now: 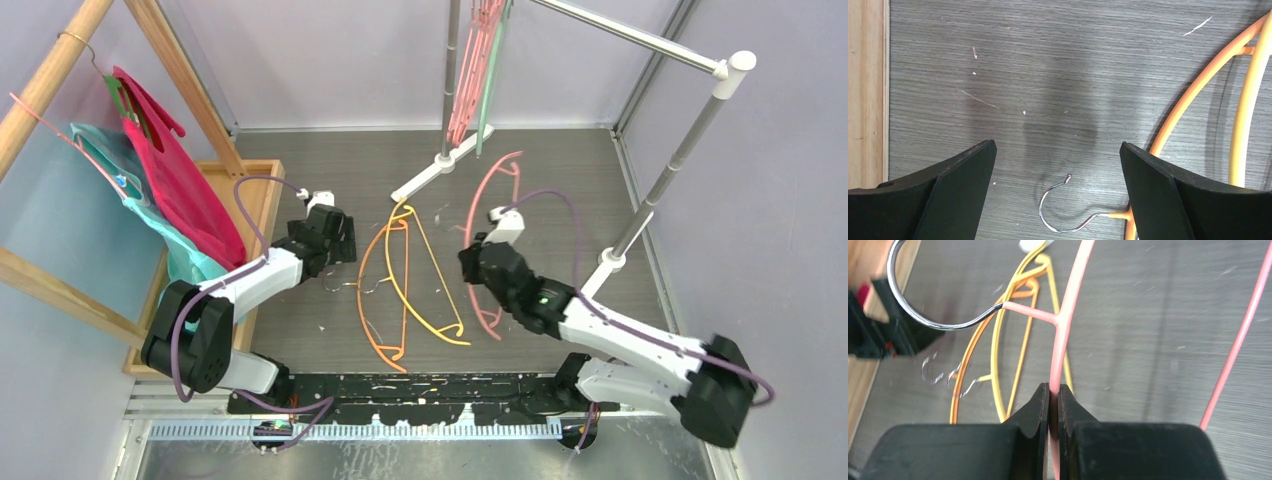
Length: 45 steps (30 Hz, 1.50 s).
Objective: Organize the hangers
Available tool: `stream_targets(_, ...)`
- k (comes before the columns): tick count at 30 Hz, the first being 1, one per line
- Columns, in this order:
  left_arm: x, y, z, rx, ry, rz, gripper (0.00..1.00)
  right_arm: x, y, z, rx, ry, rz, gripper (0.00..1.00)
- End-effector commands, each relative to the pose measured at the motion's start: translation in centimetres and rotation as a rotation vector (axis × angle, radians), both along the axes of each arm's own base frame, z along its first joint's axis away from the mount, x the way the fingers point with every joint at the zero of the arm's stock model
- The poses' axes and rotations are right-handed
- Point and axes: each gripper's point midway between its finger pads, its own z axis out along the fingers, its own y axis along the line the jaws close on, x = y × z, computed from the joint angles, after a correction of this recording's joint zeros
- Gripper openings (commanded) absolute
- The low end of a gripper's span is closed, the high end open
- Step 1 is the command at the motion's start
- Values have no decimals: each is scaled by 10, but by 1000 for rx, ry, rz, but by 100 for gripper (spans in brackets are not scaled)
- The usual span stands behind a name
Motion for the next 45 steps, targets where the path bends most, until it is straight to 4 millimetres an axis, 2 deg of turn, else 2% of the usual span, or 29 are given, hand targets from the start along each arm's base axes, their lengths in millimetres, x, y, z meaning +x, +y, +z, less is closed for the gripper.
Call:
stream_targets(1,14,-4,22,-25,-78,8,98,13,-67,43,6,-85,-154,1)
stream_targets(3,14,-4,21,-27,-75,8,98,22,-84,64,42,-105,-168,1)
stream_targets(7,14,-4,21,-23,-77,11,98,42,-103,111,103,-159,-158,1)
stream_targets(11,14,-2,21,-17,-77,15,98,53,-101,166,188,-232,-79,1)
stream_targets(18,14,-2,24,-18,-84,14,98,68,-93,236,281,-345,-17,1)
stream_targets(21,14,-2,24,-18,-81,13,98,75,-89,256,325,-379,4,1)
stream_targets(27,13,-2,27,-24,-93,13,98,94,-91,284,444,-451,4,1)
stream_targets(37,13,-1,26,-18,-87,16,98,130,-80,348,644,-649,57,1)
stream_targets(45,15,-2,22,-13,-79,15,98,140,-84,385,721,-798,58,1)
